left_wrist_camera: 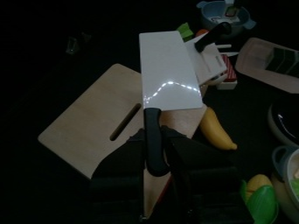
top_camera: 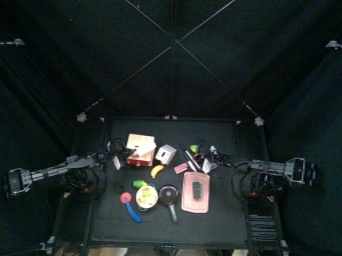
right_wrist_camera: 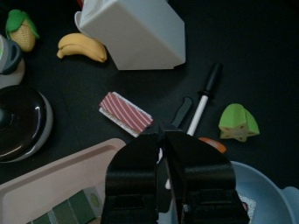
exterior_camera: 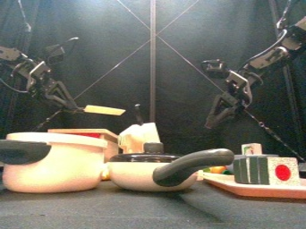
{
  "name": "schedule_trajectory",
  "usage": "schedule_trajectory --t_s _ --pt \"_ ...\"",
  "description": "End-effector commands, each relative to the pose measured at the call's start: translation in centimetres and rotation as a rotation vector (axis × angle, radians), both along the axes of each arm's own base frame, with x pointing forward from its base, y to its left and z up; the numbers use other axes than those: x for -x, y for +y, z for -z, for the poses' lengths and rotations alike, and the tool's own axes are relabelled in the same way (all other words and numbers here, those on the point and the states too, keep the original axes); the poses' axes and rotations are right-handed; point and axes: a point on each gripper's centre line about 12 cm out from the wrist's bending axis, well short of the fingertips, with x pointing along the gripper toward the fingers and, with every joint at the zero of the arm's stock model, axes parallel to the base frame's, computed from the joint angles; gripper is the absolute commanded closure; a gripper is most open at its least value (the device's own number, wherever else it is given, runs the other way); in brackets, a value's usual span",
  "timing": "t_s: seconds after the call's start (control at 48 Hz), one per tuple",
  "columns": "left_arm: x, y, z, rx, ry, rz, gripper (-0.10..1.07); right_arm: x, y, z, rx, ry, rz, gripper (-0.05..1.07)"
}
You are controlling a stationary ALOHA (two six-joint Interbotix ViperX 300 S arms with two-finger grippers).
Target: Grab cleaver with other hand
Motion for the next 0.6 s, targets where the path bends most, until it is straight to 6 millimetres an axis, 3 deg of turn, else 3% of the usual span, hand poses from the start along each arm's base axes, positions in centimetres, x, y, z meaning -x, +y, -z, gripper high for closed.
schedule_trajectory --t_s 0.0,0.25,0.583 --pt "-0.5 0.2 -1.1 -0.016 -0.028 0.004 0.57 -0.4 -0.2 -1.1 0.008 -0.038 0.009 0.59" --pt "-1.5 -0.9 -2.1 -0.071 -0.063 0.085 0.57 -0.5 -0.3 -3.9 -0.024 -0.178 0.063 0.58" --pt "-3.8 -3.6 -5.5 -0.266 -0.185 0.287 0.57 -0.3 0.2 -8.5 -0.077 -0.447 0.139 0.57"
